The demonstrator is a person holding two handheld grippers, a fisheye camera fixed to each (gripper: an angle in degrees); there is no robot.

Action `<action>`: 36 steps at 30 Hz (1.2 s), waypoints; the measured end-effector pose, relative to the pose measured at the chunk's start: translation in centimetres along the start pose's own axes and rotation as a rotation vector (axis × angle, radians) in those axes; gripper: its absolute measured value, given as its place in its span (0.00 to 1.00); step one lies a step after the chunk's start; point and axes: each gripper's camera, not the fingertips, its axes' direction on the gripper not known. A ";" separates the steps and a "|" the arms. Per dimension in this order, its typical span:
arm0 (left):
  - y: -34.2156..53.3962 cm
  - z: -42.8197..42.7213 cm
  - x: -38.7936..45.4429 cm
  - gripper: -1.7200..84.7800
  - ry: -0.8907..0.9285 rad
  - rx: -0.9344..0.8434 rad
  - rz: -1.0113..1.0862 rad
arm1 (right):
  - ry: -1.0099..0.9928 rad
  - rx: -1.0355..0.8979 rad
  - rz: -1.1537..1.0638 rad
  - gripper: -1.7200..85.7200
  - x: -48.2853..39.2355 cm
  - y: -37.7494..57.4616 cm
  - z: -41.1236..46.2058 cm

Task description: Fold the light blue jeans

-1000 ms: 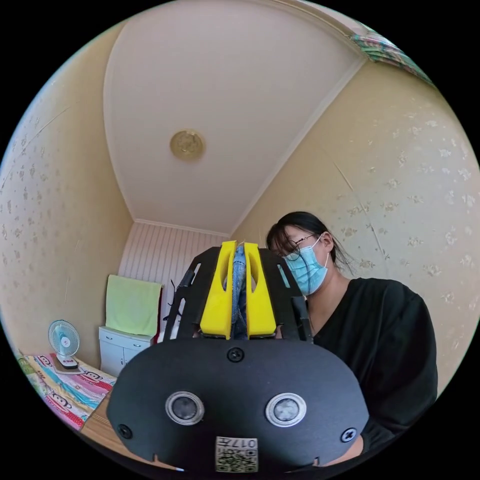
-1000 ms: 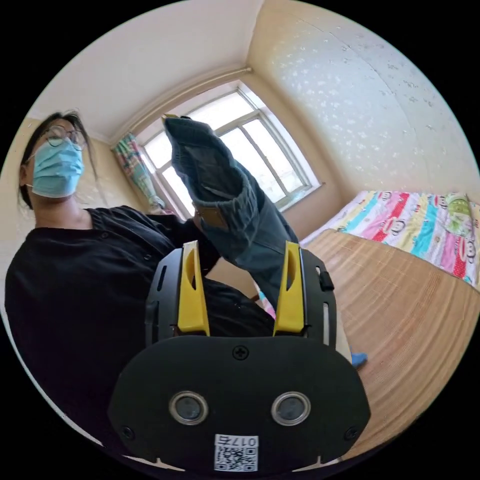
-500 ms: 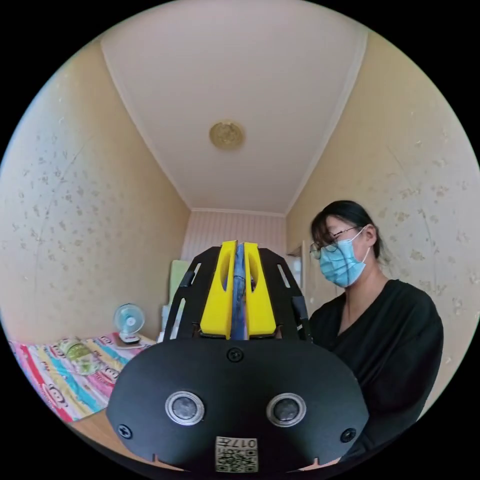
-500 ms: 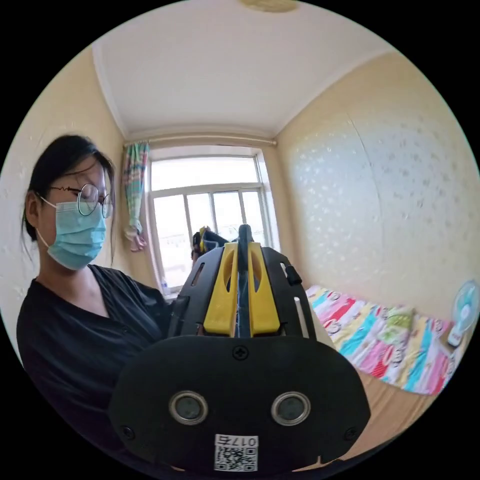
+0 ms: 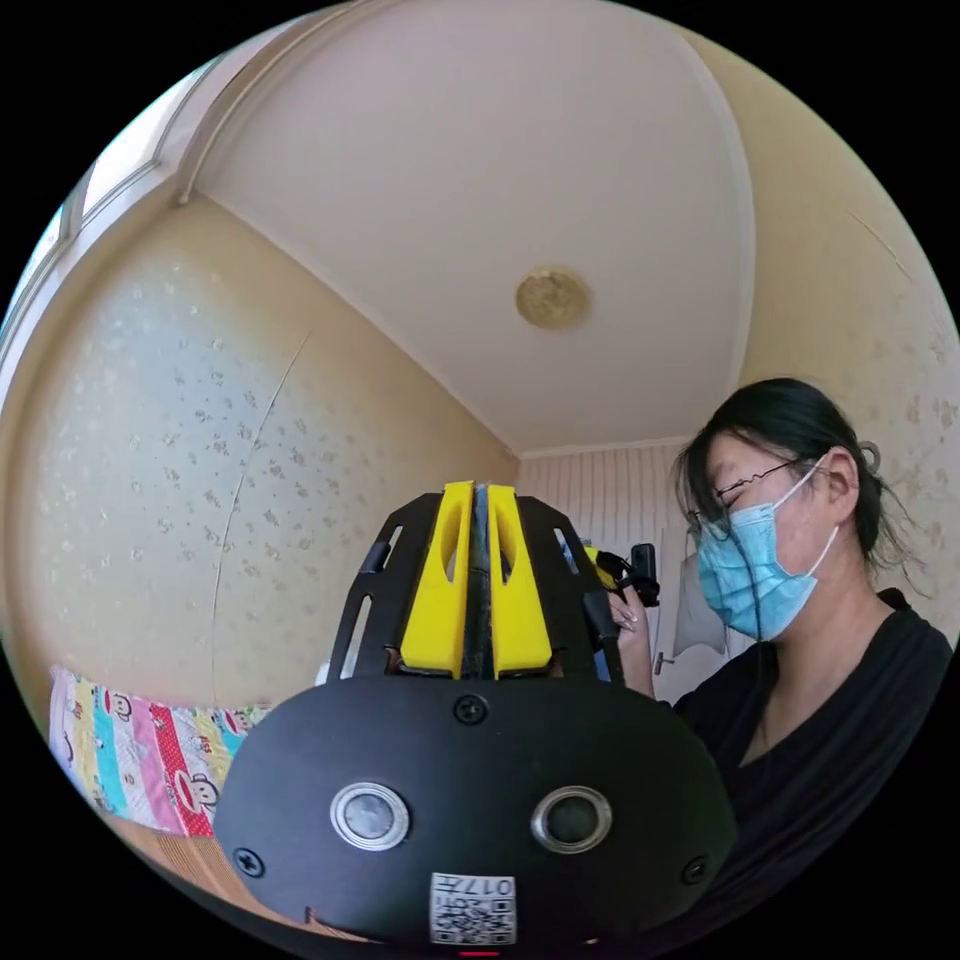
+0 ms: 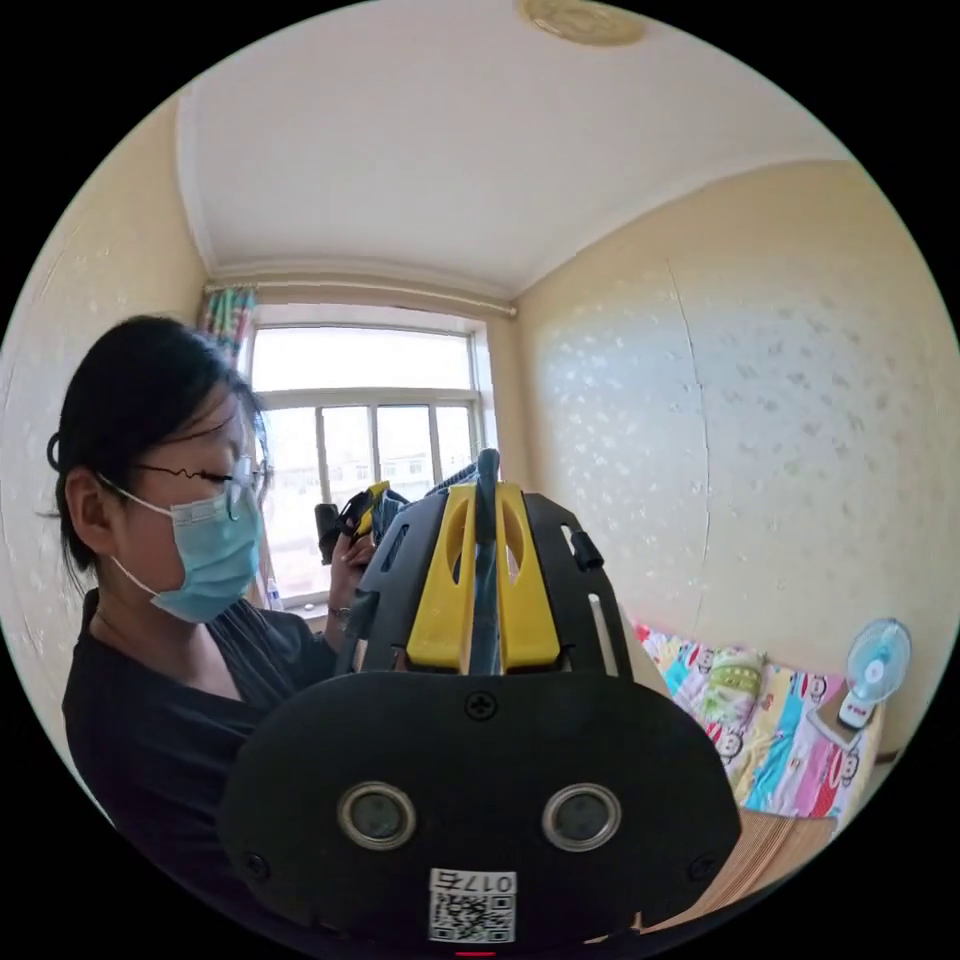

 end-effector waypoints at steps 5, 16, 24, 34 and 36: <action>0.0 12.9 -16.8 0.05 -0.184 -0.211 -0.125 | 0.163 -0.191 0.199 0.05 20.6 0.7 8.9; 27.1 23.6 -59.4 0.07 -0.568 -0.986 -0.416 | 0.500 -0.600 0.599 0.05 56.2 24.0 29.6; 58.8 -1.8 -58.7 0.08 -0.619 -1.538 -0.705 | 0.467 -1.319 0.654 0.04 55.0 62.7 29.7; 58.1 -20.7 -50.2 0.02 -0.747 -1.277 -0.781 | 0.639 -1.172 0.725 0.04 49.1 75.0 13.3; 56.8 -23.5 -46.7 0.02 -0.750 -1.245 -0.803 | 0.590 -1.141 0.811 0.04 48.4 75.1 10.5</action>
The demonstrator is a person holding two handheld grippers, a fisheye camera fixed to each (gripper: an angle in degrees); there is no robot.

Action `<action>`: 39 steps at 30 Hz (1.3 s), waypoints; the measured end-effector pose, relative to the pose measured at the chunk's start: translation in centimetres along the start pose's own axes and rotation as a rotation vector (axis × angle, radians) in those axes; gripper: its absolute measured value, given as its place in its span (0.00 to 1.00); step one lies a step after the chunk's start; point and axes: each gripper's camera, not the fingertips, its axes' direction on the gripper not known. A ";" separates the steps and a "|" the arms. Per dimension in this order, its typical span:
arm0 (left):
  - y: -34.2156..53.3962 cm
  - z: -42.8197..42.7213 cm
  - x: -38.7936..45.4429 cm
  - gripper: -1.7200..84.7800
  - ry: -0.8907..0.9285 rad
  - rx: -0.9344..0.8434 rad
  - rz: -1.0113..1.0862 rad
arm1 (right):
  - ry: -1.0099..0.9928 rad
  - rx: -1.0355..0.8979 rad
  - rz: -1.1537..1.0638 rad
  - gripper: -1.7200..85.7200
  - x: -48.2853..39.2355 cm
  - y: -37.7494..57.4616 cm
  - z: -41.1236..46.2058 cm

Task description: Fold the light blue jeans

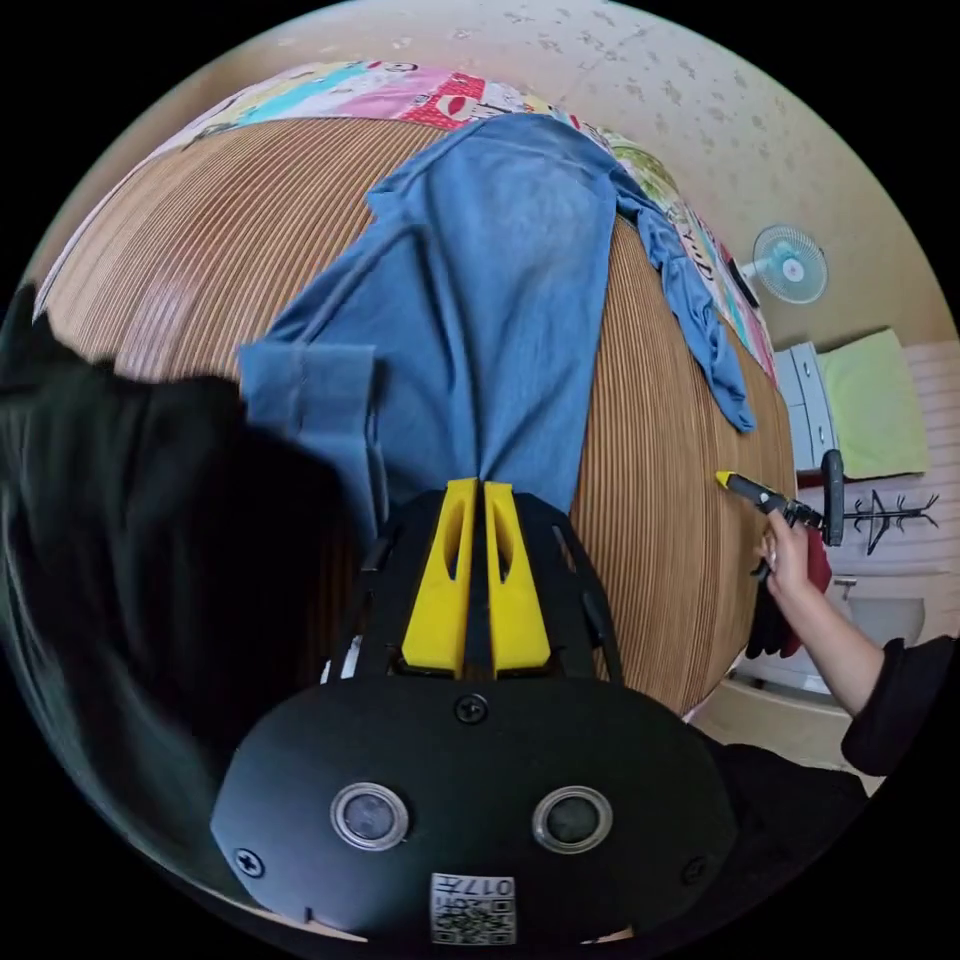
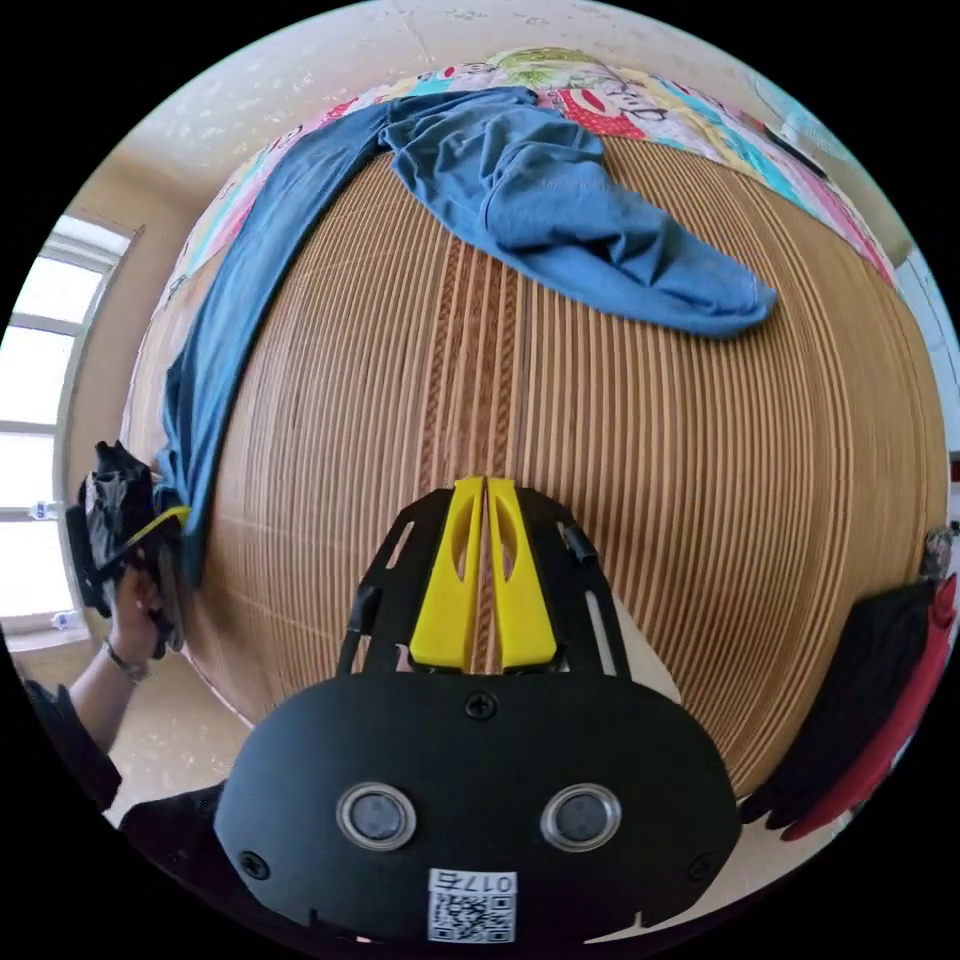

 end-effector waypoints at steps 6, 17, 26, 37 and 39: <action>12.2 -3.8 1.6 0.02 0.236 -0.213 0.029 | -0.348 0.015 0.129 0.09 5.1 6.3 -2.8; 11.7 -23.7 -9.0 0.15 0.025 0.045 -0.007 | -0.469 -0.154 -0.093 0.12 2.8 15.3 -4.2; 13.0 -29.1 -19.8 0.04 0.346 -0.085 -0.146 | -0.443 -0.232 -0.245 0.05 2.6 19.9 -9.2; 26.3 -36.7 -32.1 0.01 0.578 -0.037 -0.509 | -0.260 0.133 -0.135 0.08 19.2 9.3 -23.3; 27.8 -37.2 -31.7 0.01 0.545 -0.049 -0.530 | -0.093 0.204 -0.068 0.10 23.1 3.9 -25.5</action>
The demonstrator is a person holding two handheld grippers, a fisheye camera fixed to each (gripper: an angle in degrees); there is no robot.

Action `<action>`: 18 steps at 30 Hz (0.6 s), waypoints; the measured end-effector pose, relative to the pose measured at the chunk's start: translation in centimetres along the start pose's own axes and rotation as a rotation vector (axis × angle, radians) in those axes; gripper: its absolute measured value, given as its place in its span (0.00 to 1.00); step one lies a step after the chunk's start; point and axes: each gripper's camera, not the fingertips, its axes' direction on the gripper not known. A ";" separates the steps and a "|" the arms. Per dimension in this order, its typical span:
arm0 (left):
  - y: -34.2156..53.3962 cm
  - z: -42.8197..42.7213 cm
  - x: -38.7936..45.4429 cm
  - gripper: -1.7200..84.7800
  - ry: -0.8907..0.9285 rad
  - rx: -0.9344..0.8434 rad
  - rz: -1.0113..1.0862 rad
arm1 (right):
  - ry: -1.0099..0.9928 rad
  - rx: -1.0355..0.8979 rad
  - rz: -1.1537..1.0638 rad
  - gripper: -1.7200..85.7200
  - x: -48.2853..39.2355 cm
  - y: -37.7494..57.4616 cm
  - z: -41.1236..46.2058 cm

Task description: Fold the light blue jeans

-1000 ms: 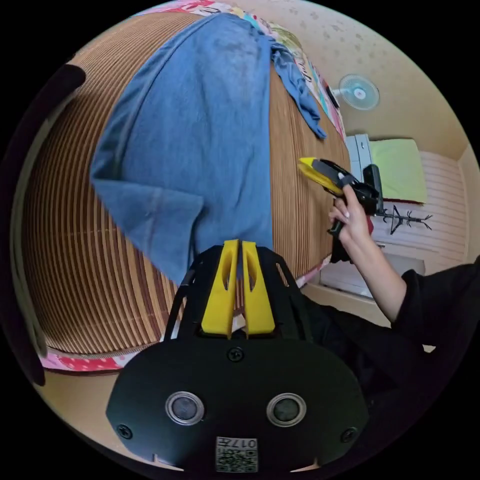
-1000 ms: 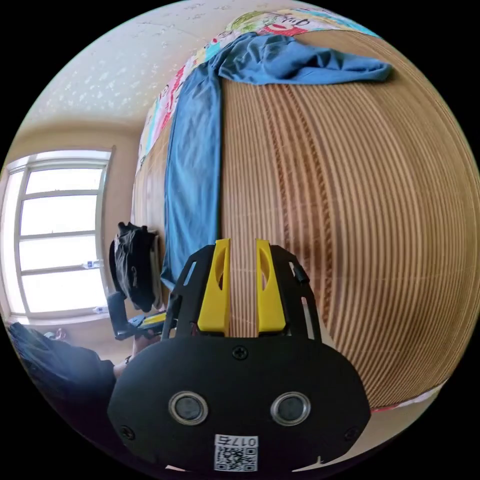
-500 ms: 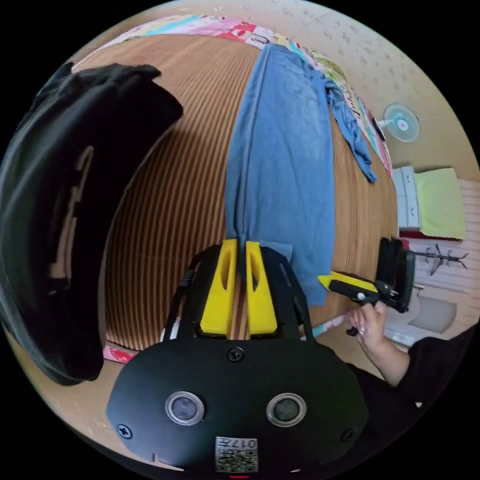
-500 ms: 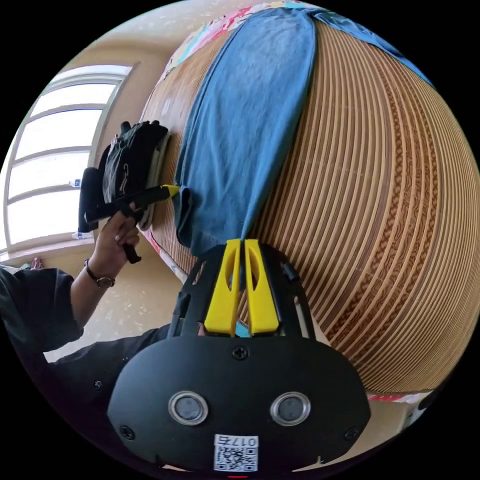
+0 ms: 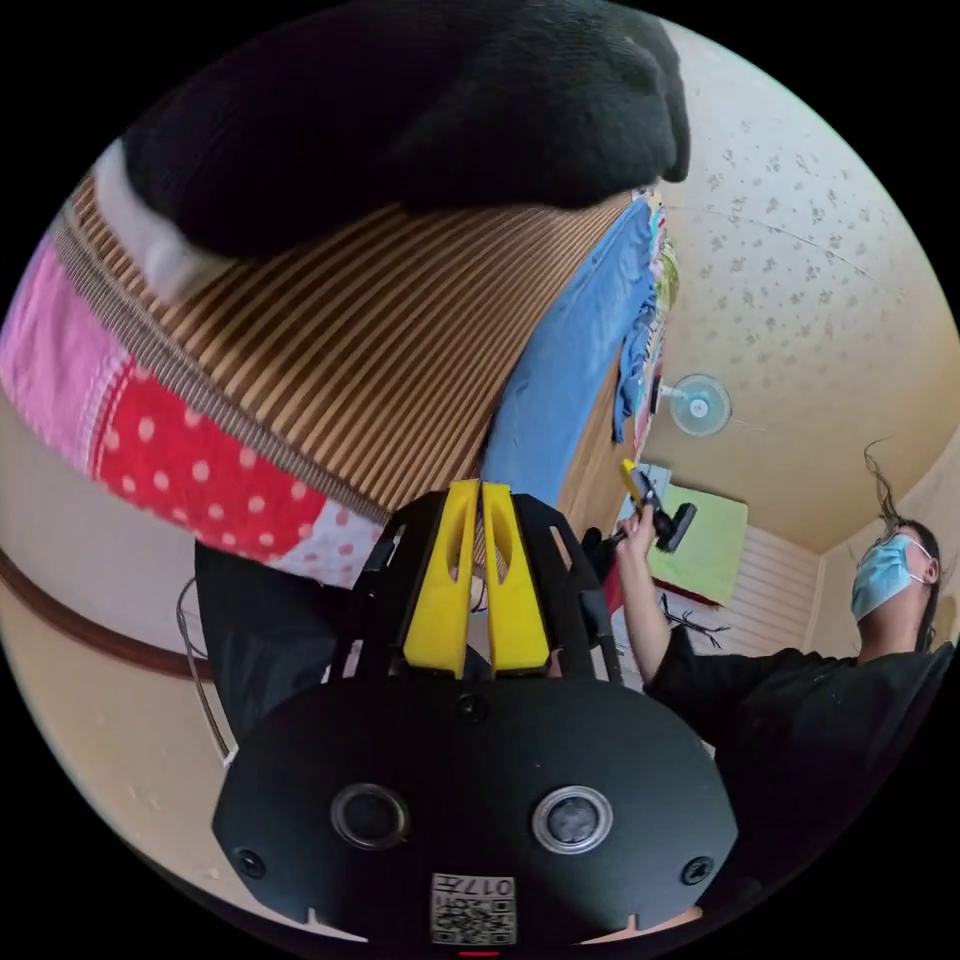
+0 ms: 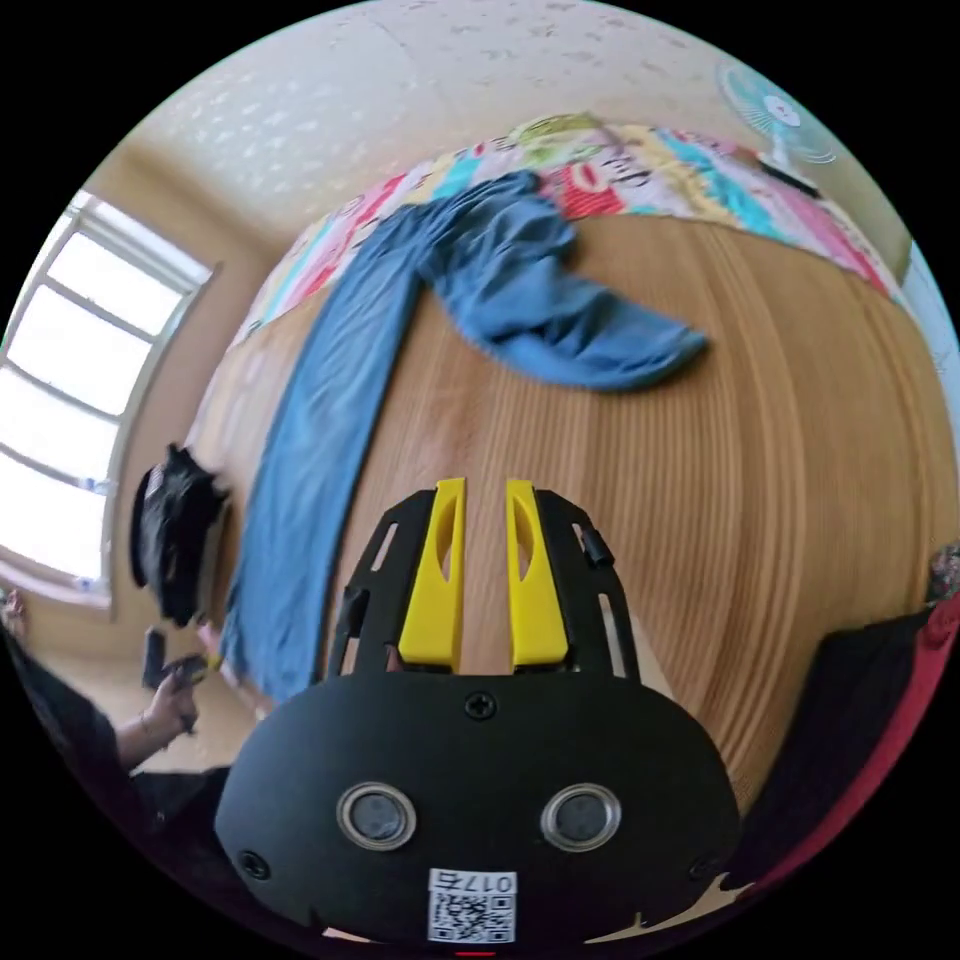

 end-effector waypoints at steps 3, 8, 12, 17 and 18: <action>2.1 0.6 1.1 0.01 -0.069 -0.041 0.022 | 0.157 0.080 0.097 0.13 5.9 -8.6 -2.1; 3.9 2.7 5.0 0.01 -0.154 -0.089 0.149 | 0.285 -0.237 0.033 0.09 10.0 -15.1 1.1; 4.2 4.2 8.4 0.01 -0.146 -0.095 0.256 | 0.456 -0.246 0.019 0.06 8.9 -10.7 -1.5; 4.5 6.8 10.6 0.01 -0.091 -0.112 0.339 | 0.332 -0.113 0.249 0.05 6.1 8.9 -7.9; 4.6 7.6 10.8 0.01 -0.080 -0.113 0.348 | 0.264 -0.107 0.311 0.05 5.9 11.3 -8.7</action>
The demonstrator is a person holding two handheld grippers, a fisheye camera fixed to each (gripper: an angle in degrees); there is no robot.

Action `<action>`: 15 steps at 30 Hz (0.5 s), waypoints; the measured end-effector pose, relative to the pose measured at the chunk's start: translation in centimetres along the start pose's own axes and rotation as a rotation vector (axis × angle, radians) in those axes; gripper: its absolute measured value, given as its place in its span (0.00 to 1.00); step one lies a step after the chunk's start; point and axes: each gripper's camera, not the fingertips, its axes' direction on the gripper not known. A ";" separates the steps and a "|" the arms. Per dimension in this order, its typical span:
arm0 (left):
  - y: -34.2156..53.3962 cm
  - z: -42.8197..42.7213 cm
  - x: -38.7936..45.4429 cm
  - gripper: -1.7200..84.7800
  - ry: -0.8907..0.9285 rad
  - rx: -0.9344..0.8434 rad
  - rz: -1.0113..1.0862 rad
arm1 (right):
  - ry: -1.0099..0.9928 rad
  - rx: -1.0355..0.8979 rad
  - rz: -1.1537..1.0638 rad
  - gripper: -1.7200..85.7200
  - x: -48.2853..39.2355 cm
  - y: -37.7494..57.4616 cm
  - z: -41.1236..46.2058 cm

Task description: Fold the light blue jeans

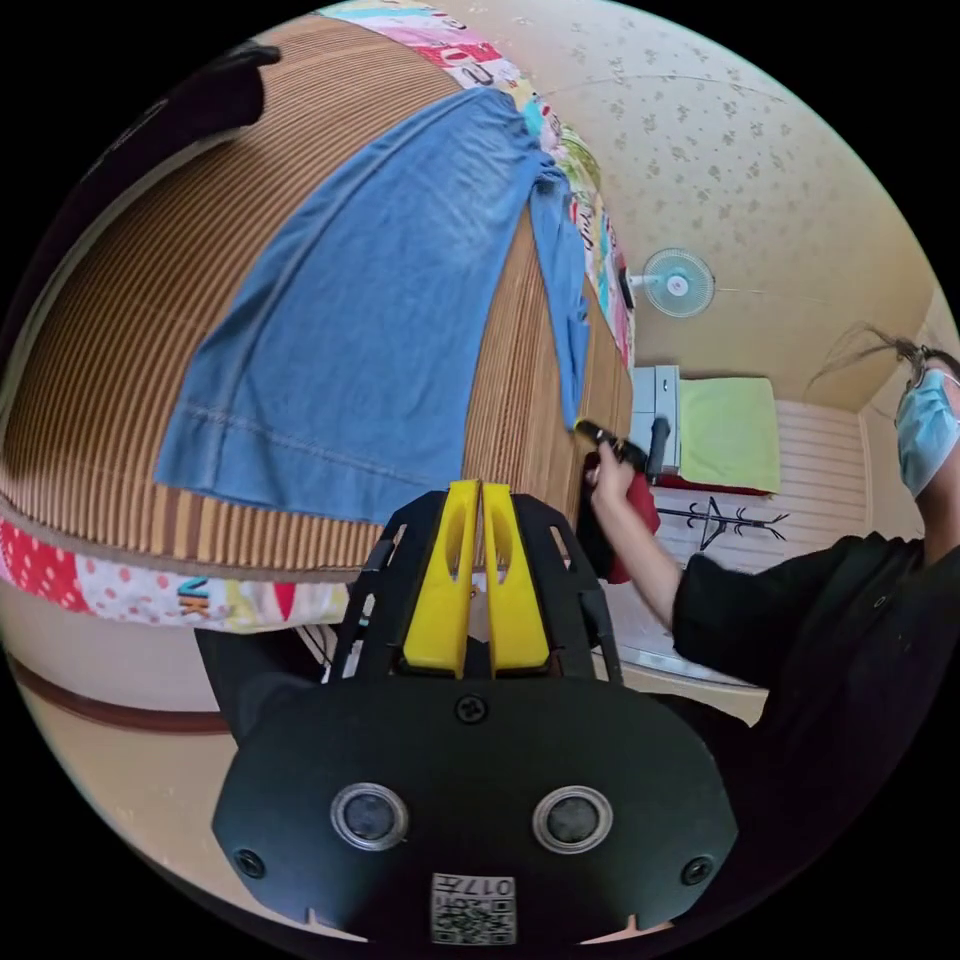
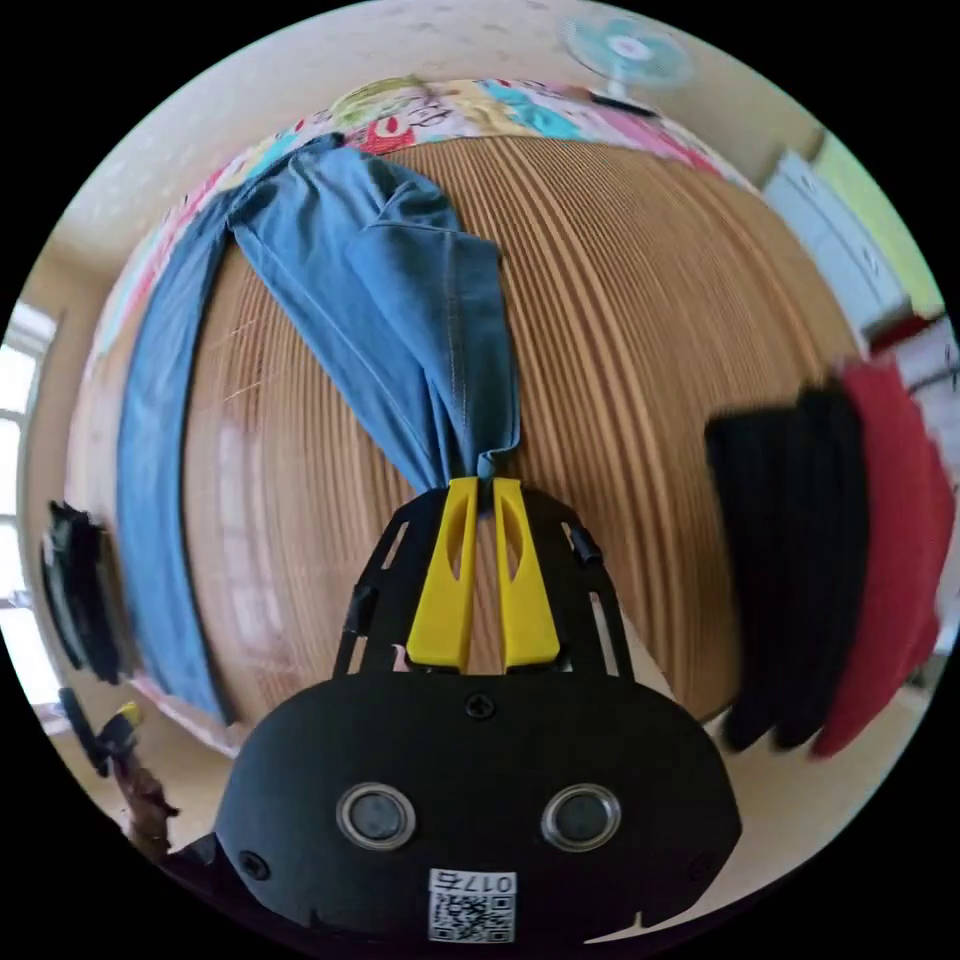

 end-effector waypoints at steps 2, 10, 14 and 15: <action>0.0 1.1 0.2 0.01 0.010 0.006 0.002 | -0.343 -0.073 0.152 0.05 1.1 8.8 -0.8; 0.0 7.7 0.5 0.09 -0.002 -0.074 0.074 | -0.775 -0.439 0.118 0.05 -2.7 18.2 -2.6; -0.5 10.9 1.4 0.10 -0.084 -0.097 0.169 | -0.559 -0.189 -0.042 0.09 -0.2 13.2 -7.9; -0.9 12.5 1.7 0.10 -0.103 -0.122 0.207 | -0.516 -0.159 -0.060 0.10 0.0 12.3 -8.3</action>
